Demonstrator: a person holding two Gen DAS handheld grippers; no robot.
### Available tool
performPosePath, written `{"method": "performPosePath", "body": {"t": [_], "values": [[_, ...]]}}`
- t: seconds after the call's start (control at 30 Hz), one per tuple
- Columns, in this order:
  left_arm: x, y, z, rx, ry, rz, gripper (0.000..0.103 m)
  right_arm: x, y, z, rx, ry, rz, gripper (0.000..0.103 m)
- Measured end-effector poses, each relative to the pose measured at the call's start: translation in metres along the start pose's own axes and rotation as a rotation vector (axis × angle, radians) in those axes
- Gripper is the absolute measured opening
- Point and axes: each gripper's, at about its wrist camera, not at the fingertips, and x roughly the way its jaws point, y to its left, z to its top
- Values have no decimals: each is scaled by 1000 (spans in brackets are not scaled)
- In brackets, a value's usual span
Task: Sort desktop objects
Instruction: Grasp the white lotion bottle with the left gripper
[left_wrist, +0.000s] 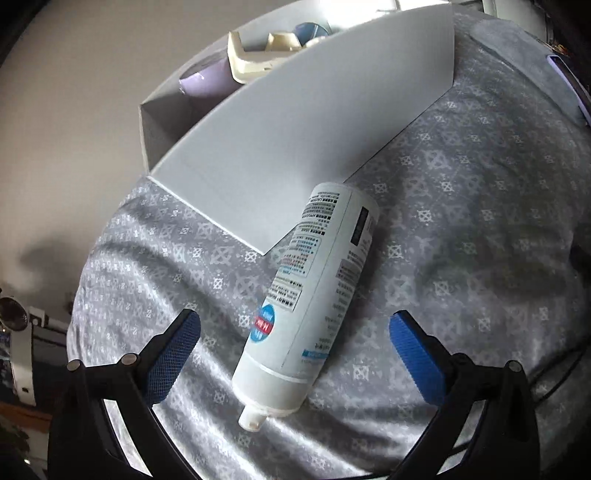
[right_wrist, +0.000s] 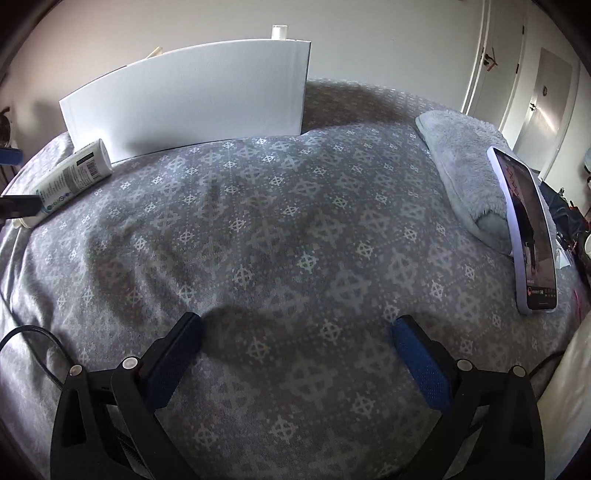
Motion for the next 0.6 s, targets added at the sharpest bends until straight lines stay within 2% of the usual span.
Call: {"method": "performPosePath", "body": {"t": [0.13,0.27,0.33,0.47,0.5,0.6], "values": [[20,-7,14,-11,20,-25,103,0,1,-1,-1,-3,-2,103],[27,-2,21,-182,64,-70,103,0,2,-1,-2,-4,-5,103],[25,-3,17,-257,68,-131,86,-1,2,-1,-3,-4,-5,103],[7,-12,5,-330,61,-146,49,0,2,-1,-2,-4,-5,103],[1,-15,1,-351,62,-169,44,0,2,-1,-2,-4,-5,103],[-18,-24,-13,-413,50,-236,44,0,2,-1,-2,-4,-5,103]]}}
